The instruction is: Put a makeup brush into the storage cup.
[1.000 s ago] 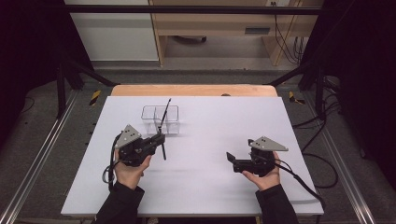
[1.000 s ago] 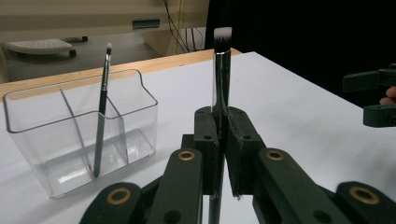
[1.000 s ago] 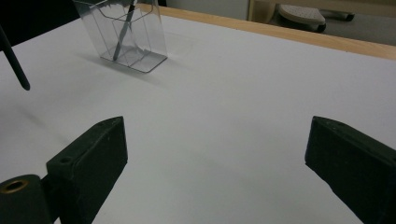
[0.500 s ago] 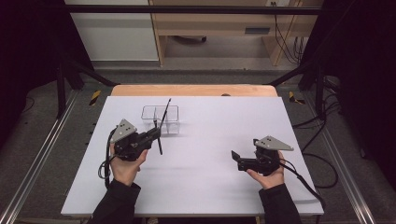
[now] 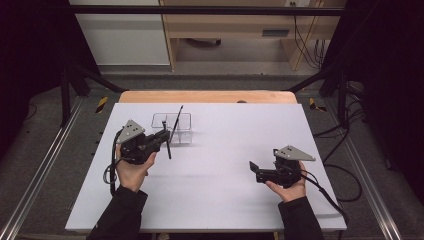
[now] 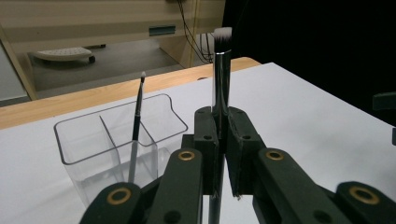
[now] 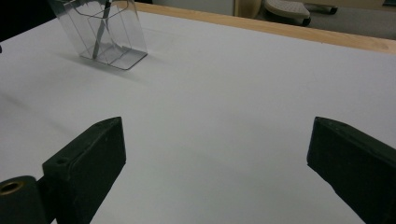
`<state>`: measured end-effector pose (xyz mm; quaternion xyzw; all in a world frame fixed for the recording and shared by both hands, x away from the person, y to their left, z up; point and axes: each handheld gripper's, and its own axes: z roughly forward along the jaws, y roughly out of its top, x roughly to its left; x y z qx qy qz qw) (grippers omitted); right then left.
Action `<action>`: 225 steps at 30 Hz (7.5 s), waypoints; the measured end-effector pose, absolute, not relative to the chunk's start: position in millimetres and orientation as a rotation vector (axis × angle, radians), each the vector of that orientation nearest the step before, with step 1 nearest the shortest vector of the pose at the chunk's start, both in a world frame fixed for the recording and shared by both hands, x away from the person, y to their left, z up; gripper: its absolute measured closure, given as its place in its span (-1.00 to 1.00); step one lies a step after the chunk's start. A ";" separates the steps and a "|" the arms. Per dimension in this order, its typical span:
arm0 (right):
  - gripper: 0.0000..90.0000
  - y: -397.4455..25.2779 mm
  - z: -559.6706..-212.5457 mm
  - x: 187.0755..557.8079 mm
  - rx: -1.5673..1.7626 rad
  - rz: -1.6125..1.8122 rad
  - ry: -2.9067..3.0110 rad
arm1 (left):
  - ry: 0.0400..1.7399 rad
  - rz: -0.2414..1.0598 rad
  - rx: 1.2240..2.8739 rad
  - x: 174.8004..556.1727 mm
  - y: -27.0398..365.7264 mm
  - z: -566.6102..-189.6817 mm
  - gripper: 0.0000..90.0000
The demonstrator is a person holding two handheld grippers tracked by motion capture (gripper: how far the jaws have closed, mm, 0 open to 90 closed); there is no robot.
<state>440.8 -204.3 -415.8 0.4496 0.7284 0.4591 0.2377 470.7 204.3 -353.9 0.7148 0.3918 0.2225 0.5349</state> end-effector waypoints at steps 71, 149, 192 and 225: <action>-0.92 -205.4 -417.6 442.7 1.237 1.239 2.007 | 1.011 0.638 1.706 557.0 188.8 -324.0 0.85; -0.92 -205.2 -417.6 442.2 1.231 1.238 2.012 | 1.085 0.655 1.740 576.5 198.4 -382.5 0.85; -0.93 -208.3 -413.1 439.4 1.235 1.263 1.988 | 1.047 0.620 1.753 514.3 220.4 -382.2 0.19; -0.94 -213.0 -410.4 435.7 1.219 1.258 1.979 | 1.003 0.603 1.805 449.6 237.8 -405.2 -0.41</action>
